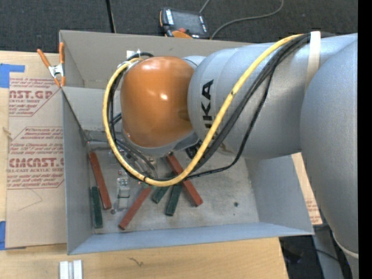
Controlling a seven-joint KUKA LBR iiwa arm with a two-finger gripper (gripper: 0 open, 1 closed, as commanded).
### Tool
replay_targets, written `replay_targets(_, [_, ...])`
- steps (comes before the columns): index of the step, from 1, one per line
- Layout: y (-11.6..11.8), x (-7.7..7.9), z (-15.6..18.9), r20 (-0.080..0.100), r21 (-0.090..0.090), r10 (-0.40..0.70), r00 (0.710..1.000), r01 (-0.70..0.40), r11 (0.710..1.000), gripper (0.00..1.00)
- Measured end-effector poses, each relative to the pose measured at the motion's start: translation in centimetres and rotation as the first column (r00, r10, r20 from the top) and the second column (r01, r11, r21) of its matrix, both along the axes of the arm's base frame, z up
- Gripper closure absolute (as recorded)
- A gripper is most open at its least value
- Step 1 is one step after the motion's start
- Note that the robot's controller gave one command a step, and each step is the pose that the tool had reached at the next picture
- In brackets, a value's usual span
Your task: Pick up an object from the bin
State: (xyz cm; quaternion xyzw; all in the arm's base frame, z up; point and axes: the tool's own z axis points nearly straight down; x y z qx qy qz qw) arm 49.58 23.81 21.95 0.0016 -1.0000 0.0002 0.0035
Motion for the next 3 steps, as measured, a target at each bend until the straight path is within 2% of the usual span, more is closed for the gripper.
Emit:
replay_targets(1, [-3.97, -0.04, -15.28, -0.001, -0.001, 0.166, 0.986, -0.166, 0.986, 0.00])
replay_targets(2, [-3.71, 0.25, -14.76, 0.010, 0.003, 0.167, 0.986, -0.167, 0.986, 1.00])
replay_targets(3, [-3.79, 0.21, -14.83, 0.009, 0.002, 0.166, 0.986, -0.166, 0.986, 0.00])
